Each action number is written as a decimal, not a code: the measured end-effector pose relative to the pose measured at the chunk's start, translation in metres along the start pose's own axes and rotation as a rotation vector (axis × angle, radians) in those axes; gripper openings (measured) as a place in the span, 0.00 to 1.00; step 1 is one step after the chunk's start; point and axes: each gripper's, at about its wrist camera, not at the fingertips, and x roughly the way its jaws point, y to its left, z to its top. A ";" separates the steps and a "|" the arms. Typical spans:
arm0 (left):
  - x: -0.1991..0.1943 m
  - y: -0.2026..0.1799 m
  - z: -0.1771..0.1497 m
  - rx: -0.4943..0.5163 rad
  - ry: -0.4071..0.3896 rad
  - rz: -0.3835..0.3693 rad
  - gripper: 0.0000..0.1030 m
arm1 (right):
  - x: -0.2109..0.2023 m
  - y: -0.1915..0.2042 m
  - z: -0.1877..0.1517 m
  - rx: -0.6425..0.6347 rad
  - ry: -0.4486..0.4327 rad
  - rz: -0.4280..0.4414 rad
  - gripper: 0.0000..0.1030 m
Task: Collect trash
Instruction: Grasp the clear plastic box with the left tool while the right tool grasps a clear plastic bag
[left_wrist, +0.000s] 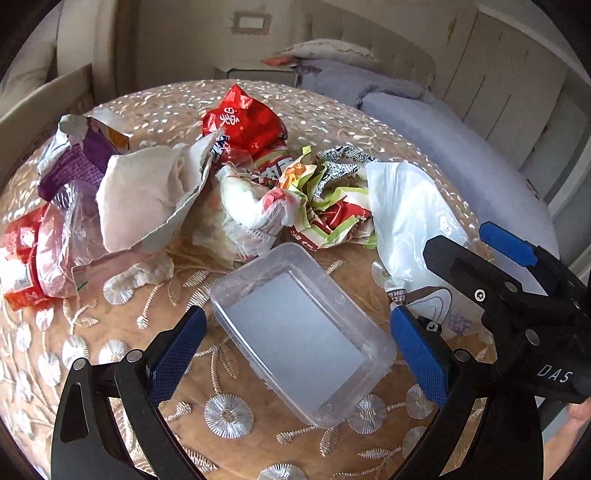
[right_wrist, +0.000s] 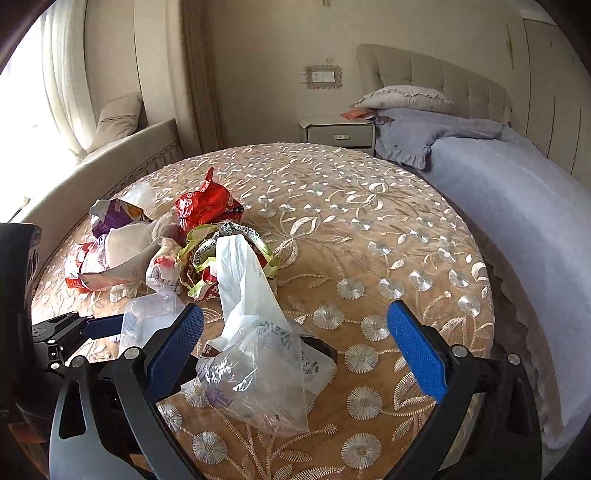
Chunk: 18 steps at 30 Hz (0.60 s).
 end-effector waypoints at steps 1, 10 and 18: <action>0.001 0.001 0.000 0.005 0.006 -0.002 0.95 | 0.009 0.000 0.000 0.012 0.035 0.018 0.96; -0.017 0.009 -0.016 0.106 0.006 -0.005 0.70 | 0.014 0.003 -0.015 0.025 0.092 0.067 0.59; -0.042 0.015 -0.037 0.140 -0.014 -0.028 0.65 | -0.018 0.018 -0.037 -0.039 0.059 0.034 0.49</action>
